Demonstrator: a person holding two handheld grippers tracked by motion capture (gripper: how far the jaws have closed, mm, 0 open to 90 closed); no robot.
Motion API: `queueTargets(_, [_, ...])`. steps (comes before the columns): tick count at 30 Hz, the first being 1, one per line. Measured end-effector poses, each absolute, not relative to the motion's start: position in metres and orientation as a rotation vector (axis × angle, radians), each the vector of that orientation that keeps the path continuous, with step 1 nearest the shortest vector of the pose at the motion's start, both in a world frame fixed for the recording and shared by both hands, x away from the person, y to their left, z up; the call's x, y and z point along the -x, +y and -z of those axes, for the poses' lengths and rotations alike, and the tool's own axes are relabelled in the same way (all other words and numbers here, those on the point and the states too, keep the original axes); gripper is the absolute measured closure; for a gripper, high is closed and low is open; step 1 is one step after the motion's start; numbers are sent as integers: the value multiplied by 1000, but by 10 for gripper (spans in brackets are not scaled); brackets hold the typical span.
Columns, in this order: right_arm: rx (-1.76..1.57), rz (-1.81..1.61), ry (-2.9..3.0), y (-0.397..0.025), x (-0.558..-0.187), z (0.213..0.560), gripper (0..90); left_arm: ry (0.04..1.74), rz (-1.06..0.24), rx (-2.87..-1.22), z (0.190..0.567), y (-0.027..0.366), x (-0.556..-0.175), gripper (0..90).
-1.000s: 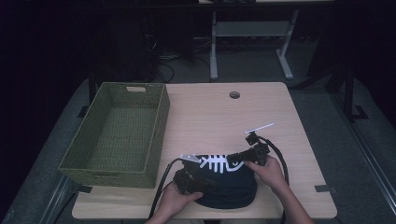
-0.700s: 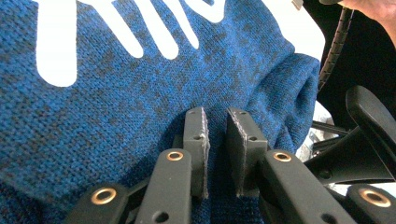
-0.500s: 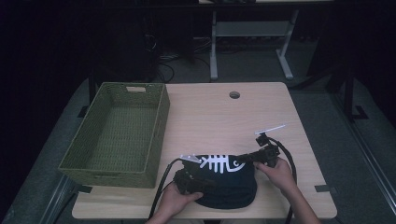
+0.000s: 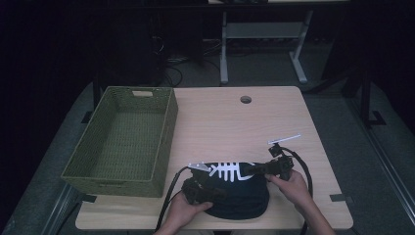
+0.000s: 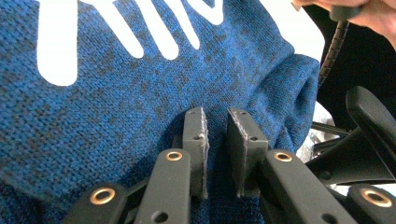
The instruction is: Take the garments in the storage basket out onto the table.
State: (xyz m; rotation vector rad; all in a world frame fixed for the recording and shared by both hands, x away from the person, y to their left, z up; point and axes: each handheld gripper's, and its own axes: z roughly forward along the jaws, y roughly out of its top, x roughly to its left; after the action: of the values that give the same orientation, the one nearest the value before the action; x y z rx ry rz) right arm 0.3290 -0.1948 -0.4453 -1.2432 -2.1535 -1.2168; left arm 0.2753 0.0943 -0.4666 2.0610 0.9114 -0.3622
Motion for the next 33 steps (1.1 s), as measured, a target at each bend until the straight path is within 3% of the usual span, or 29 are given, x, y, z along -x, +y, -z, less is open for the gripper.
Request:
queueTargets(13, [1137,1108,-2175,-169,-294,464,775,922,373,-2028,459,99,-279,760])
queueTargets(20, [1140,1075,-2250,-165,-291,467,787,971,254,-1912,436,106,-296,755])
queueTargets(24, [1137,1075,-2261,-166,-290,468,794,1042,185,-1899,440,107,-310,726])
queueTargets(33, [1144,1081,-2258,-168,-289,471,827,1112,197,-1916,463,108,-322,764])
